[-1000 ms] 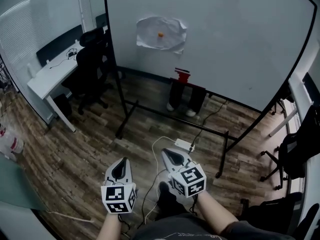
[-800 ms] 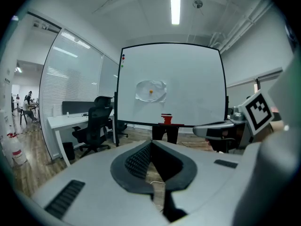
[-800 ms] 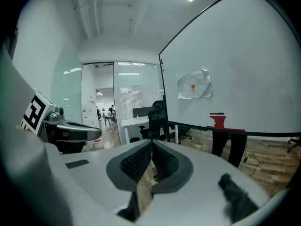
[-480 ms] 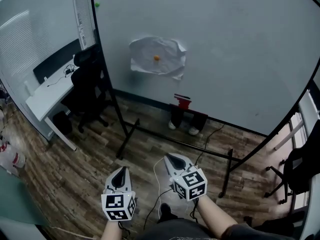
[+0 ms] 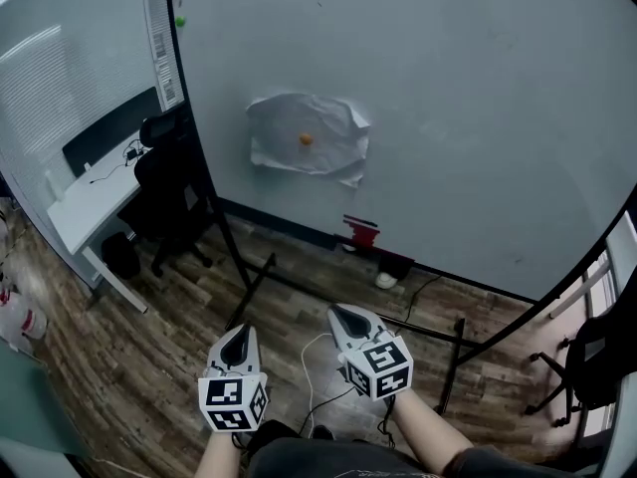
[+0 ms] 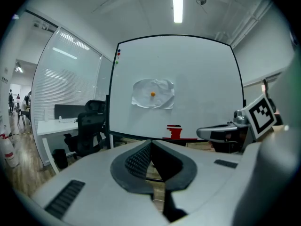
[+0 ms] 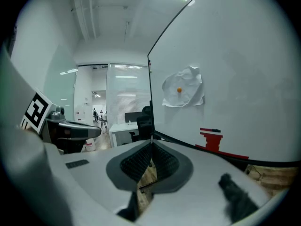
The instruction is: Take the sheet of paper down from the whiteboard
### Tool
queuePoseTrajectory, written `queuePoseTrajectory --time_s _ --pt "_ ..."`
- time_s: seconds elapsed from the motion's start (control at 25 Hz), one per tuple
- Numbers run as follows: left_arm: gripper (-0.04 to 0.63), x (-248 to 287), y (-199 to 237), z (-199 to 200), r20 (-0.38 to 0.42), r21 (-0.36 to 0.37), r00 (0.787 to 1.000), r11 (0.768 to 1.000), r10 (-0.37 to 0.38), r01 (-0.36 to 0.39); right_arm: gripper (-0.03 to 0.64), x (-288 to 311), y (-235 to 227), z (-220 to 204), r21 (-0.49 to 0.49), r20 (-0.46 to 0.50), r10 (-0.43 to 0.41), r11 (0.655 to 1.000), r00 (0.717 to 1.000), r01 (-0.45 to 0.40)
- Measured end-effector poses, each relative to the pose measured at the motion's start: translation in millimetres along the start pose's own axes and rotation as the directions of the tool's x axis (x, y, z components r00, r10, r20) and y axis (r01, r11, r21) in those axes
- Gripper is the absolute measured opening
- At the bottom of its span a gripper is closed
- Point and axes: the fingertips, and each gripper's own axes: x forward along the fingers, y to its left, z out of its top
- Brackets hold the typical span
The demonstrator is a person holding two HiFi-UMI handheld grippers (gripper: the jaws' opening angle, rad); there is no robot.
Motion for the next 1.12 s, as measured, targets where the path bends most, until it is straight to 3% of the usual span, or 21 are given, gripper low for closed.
queuePoseTrajectory --time_s 0.64,1.12 --pt "0.012 76 8 23 0.003 0.022 0.995 0.995 -0.101 0.1 0.023 36 -40 -5 0.018 -0.021 -0.096 0.995 0.995 0.096" --pt "0.012 174 74 57 -0.002 0.016 0.97 0.97 -0.243 0.243 0.024 121 -76 25 0.02 -0.009 -0.299 0.954 0.954 0.299"
